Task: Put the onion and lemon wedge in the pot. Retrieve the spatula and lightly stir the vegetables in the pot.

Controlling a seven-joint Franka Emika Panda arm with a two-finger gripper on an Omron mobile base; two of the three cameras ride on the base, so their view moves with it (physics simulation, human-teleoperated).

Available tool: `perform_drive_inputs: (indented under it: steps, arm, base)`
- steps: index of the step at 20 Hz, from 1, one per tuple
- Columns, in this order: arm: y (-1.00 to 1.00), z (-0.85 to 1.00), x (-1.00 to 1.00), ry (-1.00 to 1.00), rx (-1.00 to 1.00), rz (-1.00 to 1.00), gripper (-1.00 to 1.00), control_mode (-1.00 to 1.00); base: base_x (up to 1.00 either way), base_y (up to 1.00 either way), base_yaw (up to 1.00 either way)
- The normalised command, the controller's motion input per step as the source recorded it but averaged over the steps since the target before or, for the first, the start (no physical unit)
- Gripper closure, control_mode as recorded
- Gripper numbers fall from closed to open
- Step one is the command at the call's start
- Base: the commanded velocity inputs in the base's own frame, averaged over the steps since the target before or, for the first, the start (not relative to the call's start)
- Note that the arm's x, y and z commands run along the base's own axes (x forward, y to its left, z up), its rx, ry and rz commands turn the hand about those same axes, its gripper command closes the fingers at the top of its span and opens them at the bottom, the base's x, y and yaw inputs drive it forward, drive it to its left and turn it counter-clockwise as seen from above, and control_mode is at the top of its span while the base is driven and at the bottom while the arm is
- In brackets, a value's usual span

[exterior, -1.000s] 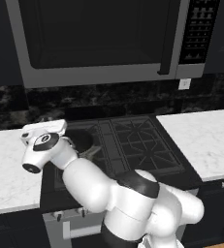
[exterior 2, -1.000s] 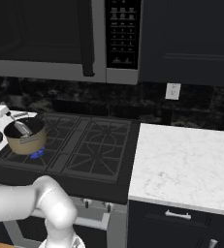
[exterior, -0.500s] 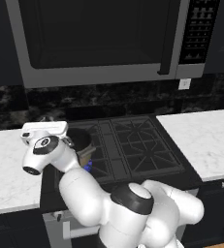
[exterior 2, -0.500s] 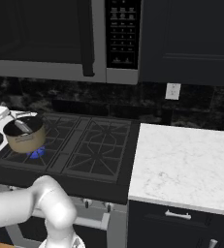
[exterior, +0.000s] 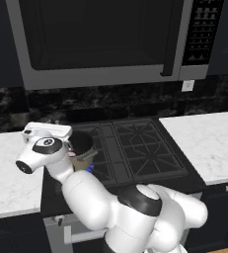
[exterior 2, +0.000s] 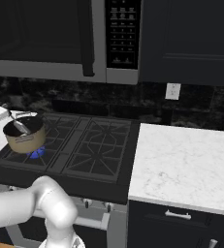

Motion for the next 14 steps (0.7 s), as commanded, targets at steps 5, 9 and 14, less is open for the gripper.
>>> perform_drive_inputs:
  steps: [5,9,14]
  arm:
    - [-0.02,0.45,-0.32,0.03,0.1,-0.2,1.0,-1.0]
    - [-0.01,0.14,-0.15,0.12,0.13,-0.2,1.0,-1.0]
    - [-0.09,-0.19,0.0,0.17,0.06,-0.23,1.0,-1.0]
  base:
    - [0.0,0.0,0.0]
    - [0.0,0.0,0.0]
    - [0.0,0.0,0.0]
